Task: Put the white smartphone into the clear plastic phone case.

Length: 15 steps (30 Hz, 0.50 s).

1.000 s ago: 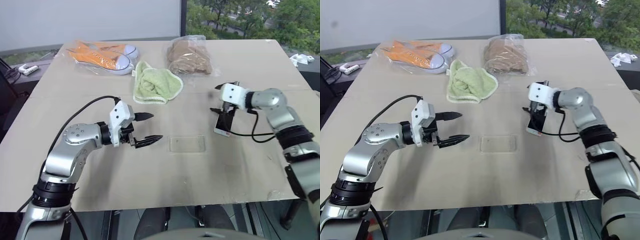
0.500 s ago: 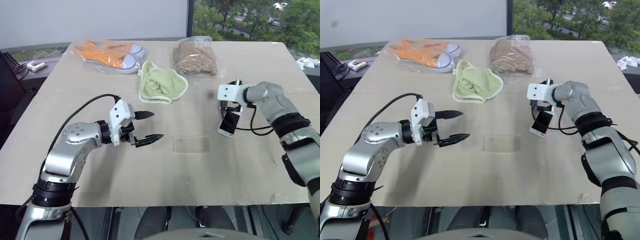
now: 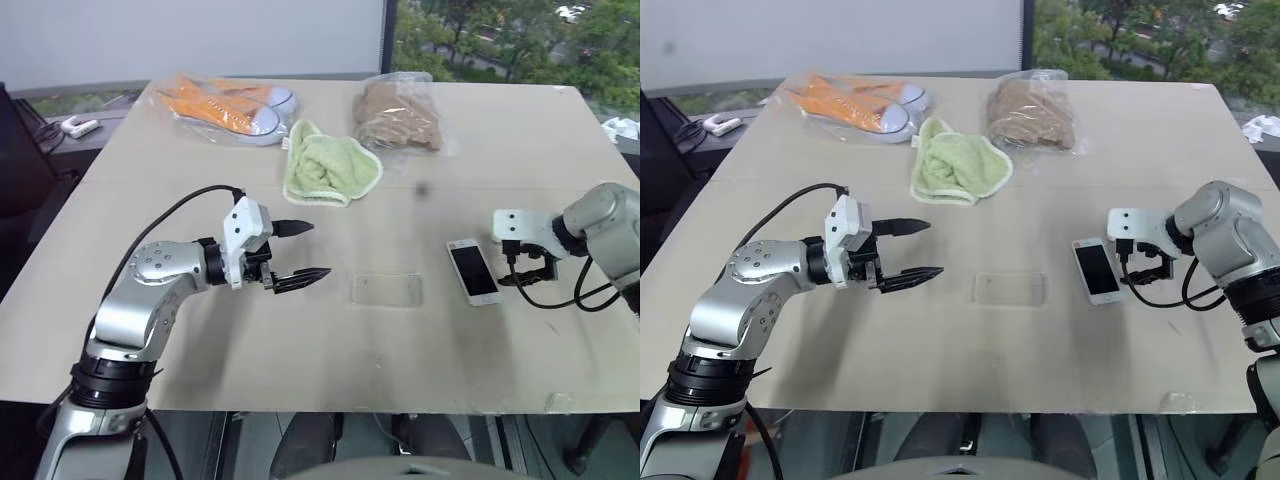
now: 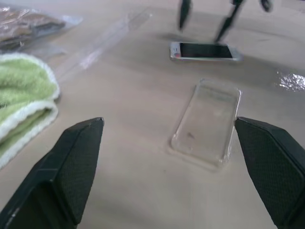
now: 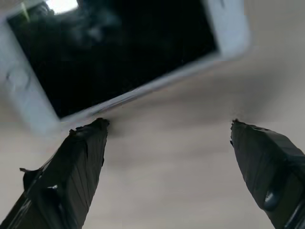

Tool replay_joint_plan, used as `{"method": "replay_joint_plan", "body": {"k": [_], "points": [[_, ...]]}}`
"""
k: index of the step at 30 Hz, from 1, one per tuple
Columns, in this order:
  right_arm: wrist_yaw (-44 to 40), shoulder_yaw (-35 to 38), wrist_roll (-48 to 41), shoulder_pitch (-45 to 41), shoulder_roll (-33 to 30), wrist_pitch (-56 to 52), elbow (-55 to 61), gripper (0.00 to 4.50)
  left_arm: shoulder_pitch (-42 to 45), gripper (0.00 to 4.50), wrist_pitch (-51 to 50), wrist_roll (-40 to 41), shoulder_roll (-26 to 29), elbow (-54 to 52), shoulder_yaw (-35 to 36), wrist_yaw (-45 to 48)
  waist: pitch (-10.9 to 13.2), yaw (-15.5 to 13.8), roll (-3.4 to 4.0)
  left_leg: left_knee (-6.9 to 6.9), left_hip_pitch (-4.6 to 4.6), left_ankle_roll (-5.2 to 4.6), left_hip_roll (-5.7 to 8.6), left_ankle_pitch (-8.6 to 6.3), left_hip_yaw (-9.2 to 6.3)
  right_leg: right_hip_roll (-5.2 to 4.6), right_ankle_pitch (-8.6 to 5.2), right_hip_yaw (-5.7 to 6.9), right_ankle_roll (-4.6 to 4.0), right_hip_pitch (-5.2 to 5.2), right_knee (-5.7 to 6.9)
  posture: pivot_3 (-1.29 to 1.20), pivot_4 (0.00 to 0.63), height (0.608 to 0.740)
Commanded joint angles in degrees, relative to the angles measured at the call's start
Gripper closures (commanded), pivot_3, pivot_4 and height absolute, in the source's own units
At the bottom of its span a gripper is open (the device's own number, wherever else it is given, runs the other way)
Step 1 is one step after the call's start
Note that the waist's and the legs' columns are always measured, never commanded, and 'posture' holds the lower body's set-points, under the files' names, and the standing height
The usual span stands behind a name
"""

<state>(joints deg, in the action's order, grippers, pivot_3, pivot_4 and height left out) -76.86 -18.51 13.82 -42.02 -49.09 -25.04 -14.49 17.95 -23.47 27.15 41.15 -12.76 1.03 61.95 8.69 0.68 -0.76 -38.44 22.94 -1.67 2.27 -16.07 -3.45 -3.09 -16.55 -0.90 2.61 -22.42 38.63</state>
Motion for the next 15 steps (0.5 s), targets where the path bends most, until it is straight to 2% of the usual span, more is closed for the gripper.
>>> {"method": "replay_joint_plan", "body": {"k": [1,5,10,13,15], "points": [[7.3,7.9,-3.2,-4.4,1.3,-5.2,-2.7,0.06,1.0,0.0,1.0,0.2,0.0,-0.7,0.1,0.4,0.0,0.6,0.04,0.01,-0.07,0.02,0.0,0.01,0.09,0.01,0.0,-0.09,0.0,-0.01,0.1,0.0,0.15,0.74],[6.7,13.8,-8.8,-1.0,-0.7,-18.5,5.3,0.06,0.7,0.0,1.2,0.2,0.3,-0.9,0.3,0.3,0.0,-0.1,0.06,0.03,-0.05,0.06,-0.01,0.04,-0.01,0.01,0.0,-0.01,0.0,-0.08,0.19,0.0,0.15,0.74],[13.6,22.4,-14.3,9.9,1.6,-47.4,30.6,0.06,-0.3,0.0,1.3,0.4,0.8,-1.0,0.9,0.7,0.0,-0.3,0.06,0.08,0.29,0.05,-0.02,0.03,-0.11,-0.02,0.0,0.02,0.0,-0.33,0.1,0.0,0.15,0.74],[20.9,24.1,-14.3,15.7,7.0,-59.7,44.6,0.06,0.0,0.0,1.3,0.4,0.8,-0.6,0.6,1.1,0.0,-0.1,0.06,-0.05,0.52,0.05,-0.02,0.04,-0.13,-0.01,0.0,0.03,0.0,-0.55,0.19,0.0,0.15,0.74],[29.3,24.5,-11.5,18.0,15.3,-66.0,52.5,0.06,0.7,0.0,1.5,0.2,0.6,0.1,0.0,1.4,0.0,0.1,0.07,-0.11,0.51,0.06,-0.02,0.04,-0.1,0.0,0.0,-0.02,0.0,-0.56,0.24,0.0,0.15,0.74]]}}
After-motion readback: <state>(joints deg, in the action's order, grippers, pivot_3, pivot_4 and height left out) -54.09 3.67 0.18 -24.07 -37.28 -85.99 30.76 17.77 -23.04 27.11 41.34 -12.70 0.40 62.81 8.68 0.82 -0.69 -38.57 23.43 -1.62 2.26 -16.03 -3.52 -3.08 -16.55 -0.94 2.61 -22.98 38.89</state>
